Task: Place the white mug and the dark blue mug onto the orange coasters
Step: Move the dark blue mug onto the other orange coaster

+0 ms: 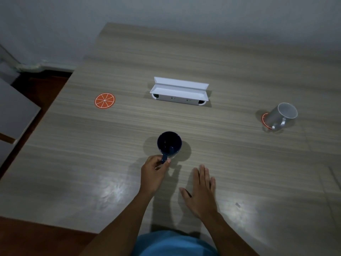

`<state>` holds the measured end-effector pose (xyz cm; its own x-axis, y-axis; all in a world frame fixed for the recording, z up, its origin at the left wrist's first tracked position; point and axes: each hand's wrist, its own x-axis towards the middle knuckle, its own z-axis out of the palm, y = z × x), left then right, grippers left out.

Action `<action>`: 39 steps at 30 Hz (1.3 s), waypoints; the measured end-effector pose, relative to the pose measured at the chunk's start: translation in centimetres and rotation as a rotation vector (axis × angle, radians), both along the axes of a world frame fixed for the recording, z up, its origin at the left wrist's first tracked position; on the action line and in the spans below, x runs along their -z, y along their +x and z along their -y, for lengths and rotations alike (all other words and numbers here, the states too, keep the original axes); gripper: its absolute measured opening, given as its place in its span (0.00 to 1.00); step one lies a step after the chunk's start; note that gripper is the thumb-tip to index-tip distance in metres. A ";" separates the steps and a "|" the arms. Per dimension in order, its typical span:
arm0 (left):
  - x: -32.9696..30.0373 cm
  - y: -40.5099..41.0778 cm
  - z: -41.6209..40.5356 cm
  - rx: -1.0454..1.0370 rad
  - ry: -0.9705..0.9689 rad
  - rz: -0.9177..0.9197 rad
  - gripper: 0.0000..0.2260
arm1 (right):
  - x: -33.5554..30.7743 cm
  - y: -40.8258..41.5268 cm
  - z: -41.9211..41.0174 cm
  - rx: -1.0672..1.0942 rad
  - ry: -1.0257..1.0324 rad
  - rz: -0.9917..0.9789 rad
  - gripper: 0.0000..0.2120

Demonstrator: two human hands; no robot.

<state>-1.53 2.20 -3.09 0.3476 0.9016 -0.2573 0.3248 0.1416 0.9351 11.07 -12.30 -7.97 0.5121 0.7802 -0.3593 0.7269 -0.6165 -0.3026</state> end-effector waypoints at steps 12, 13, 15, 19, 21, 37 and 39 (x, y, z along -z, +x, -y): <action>0.1 -1.7 -0.8 -0.071 -0.100 0.121 0.09 | -1.2 -0.1 -1.4 0.026 0.034 -0.042 0.42; 0.2 -2.4 -1.6 -0.119 -0.098 0.139 0.09 | -1.5 -0.3 -2.6 0.004 0.046 -0.045 0.42; 0.0 -2.9 -2.4 -0.163 -0.095 0.148 0.10 | -1.9 -0.4 -4.2 -0.015 0.047 -0.045 0.42; -0.8 -3.4 -4.6 -0.225 -0.095 0.146 0.11 | -2.7 -0.5 -7.4 -0.089 0.030 -0.030 0.41; -1.1 -4.0 -6.3 -0.258 -0.083 0.144 0.12 | -3.1 -0.6 -9.5 -0.130 0.018 -0.020 0.40; 0.2 -7.0 -25.5 -0.574 0.007 0.161 0.14 | 1.1 -4.4 -24.1 -0.203 0.074 0.063 0.47; 0.8 -6.9 -27.3 -0.608 0.016 0.173 0.15 | 1.9 -4.5 -24.3 -0.209 0.078 0.141 0.46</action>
